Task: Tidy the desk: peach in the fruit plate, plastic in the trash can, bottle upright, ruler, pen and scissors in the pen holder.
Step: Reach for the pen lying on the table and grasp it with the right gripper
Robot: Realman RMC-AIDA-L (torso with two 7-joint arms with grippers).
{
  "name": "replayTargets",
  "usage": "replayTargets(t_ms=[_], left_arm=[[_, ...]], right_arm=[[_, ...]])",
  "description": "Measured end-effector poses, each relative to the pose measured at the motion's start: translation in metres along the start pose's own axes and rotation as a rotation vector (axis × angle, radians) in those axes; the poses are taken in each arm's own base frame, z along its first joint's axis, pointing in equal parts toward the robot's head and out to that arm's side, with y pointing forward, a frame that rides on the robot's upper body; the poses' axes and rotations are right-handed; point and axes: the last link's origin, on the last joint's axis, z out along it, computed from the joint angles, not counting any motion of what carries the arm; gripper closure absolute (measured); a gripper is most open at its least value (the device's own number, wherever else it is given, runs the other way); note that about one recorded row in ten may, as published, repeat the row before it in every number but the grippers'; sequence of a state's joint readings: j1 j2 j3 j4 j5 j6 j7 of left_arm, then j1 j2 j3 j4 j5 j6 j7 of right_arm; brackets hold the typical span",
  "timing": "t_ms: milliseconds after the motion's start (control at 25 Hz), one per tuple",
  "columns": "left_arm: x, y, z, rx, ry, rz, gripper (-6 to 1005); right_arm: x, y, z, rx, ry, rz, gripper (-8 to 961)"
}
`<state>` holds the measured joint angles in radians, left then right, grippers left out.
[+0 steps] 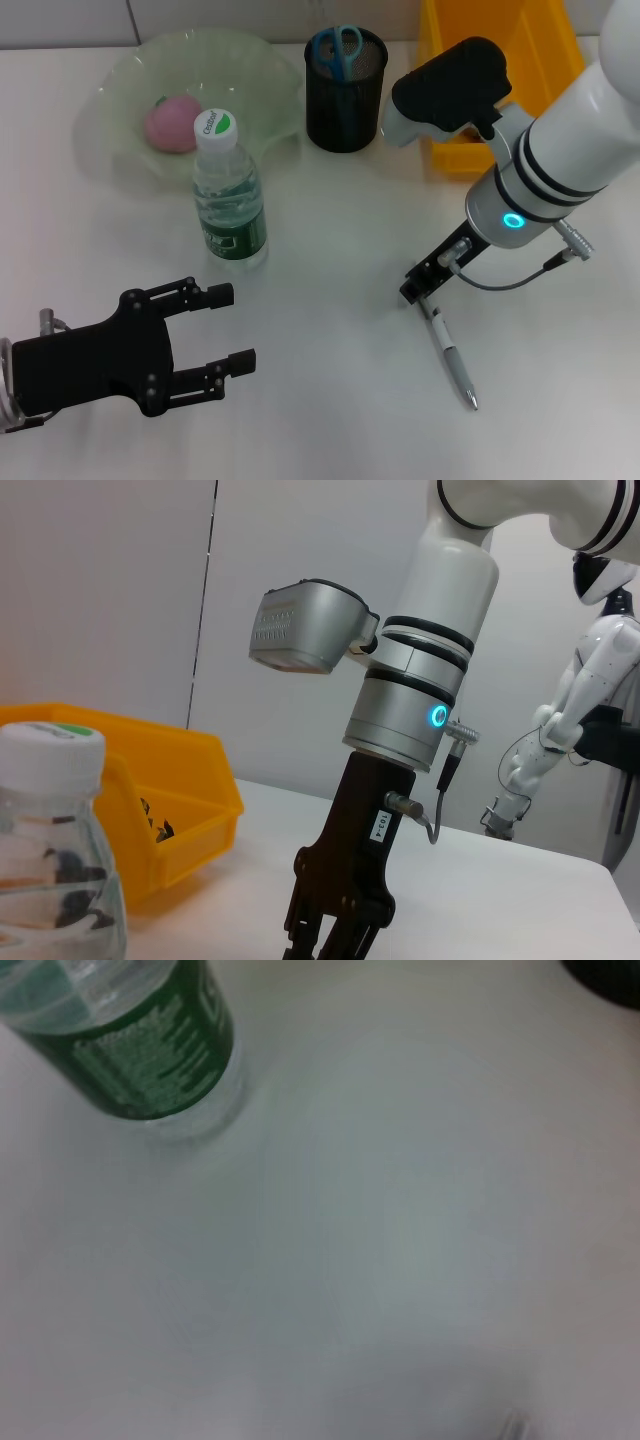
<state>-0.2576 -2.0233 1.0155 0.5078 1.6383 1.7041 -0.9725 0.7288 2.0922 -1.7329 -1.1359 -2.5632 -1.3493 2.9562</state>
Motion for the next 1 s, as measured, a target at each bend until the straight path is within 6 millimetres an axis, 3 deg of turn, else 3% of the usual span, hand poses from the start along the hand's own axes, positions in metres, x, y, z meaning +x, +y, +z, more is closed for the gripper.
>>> replayTargets(t_ms=[760,1000], left_arm=[[0.0,0.0002,0.0004,0.0,0.001,0.0,257],[0.0001,-0.0002,-0.0003,0.0,0.0,0.0,257]], right_arm=[[0.0011,0.0044,0.0038,0.006,0.017,-0.028,646],[0.0007,0.0052,0.0025,0.004,0.011,-0.032,806]])
